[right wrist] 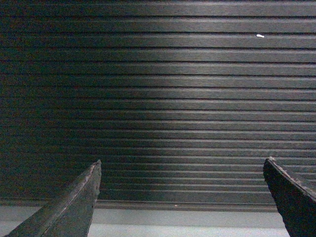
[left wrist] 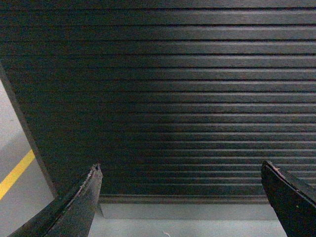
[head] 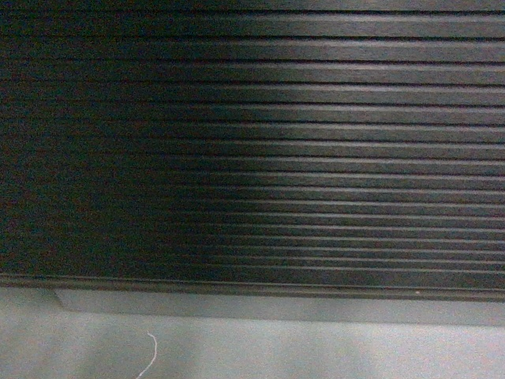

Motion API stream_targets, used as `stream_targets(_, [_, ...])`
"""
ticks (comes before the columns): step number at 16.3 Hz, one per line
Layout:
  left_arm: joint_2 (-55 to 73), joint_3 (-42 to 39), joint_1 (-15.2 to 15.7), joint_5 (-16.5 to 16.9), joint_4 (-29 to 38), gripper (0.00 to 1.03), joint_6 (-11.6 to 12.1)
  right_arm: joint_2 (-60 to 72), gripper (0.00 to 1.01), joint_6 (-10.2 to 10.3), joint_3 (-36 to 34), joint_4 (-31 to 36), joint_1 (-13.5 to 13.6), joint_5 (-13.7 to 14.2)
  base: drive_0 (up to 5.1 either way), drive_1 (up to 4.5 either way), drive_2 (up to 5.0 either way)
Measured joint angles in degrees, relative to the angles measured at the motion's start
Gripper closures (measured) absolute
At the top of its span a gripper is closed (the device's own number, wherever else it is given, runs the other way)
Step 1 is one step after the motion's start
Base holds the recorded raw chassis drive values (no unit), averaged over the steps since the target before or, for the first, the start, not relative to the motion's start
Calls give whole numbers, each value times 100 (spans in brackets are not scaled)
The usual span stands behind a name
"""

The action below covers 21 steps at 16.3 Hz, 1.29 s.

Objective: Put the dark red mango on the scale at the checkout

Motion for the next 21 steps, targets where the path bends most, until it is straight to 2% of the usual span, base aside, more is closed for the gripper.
stream_targets(21, [0, 0, 0, 2, 15, 5, 0, 0, 3, 0, 0, -4, 0, 0, 0, 0, 0])
